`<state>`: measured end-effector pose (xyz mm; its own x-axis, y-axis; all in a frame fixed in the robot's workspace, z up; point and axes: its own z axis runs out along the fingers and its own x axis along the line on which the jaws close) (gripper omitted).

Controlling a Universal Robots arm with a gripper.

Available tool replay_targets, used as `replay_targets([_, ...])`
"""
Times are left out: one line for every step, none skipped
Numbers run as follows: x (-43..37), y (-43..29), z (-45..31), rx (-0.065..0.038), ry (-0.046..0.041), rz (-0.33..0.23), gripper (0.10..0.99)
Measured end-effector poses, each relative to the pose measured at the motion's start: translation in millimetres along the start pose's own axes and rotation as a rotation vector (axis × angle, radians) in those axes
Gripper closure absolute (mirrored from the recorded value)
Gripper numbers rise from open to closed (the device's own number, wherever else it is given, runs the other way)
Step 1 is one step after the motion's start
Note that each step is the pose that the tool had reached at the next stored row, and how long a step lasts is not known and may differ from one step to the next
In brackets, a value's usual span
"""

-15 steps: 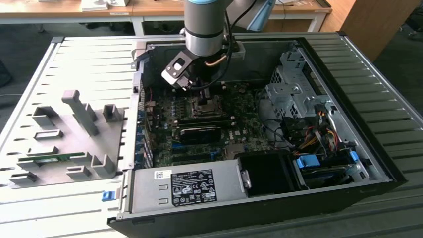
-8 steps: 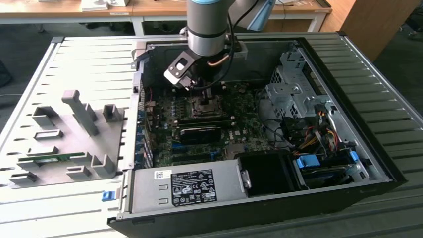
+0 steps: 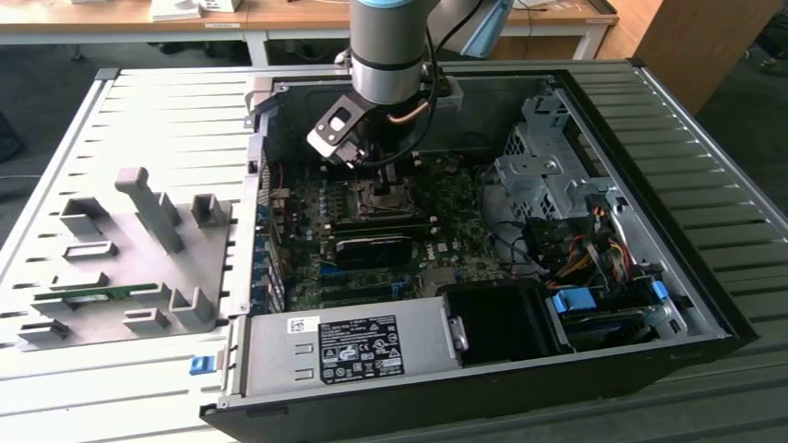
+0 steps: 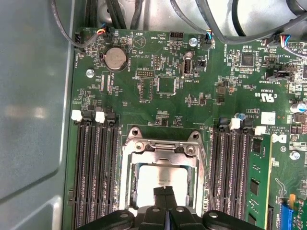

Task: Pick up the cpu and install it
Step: 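Install the first cpu locking lever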

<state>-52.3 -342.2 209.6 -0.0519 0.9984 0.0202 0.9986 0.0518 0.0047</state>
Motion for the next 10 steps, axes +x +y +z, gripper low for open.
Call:
replay_targets([0.0,0.0,0.0,0.000,0.0000,0.000,0.965])
replay_targets([0.0,0.1,-0.1,0.000,0.0001,0.000,0.965])
replay_targets([0.1,0.1,-0.2,0.000,0.0000,0.000,0.965])
replay_targets([0.0,0.1,-0.6,0.000,-0.0002,0.000,0.965])
replay_targets([0.0,0.1,-0.9,0.000,0.0000,0.000,0.965])
replay_targets([0.0,0.1,-1.5,0.000,-0.0001,0.000,0.965])
replay_targets([0.0,0.1,-2.4,0.000,-0.0001,0.000,0.965])
replay_targets([0.1,0.1,-3.4,0.000,0.0000,0.000,0.965])
replay_targets([0.1,0.2,-4.4,0.000,0.0000,0.000,0.965])
replay_targets([0.1,0.2,-5.1,0.000,-0.0001,0.000,0.965])
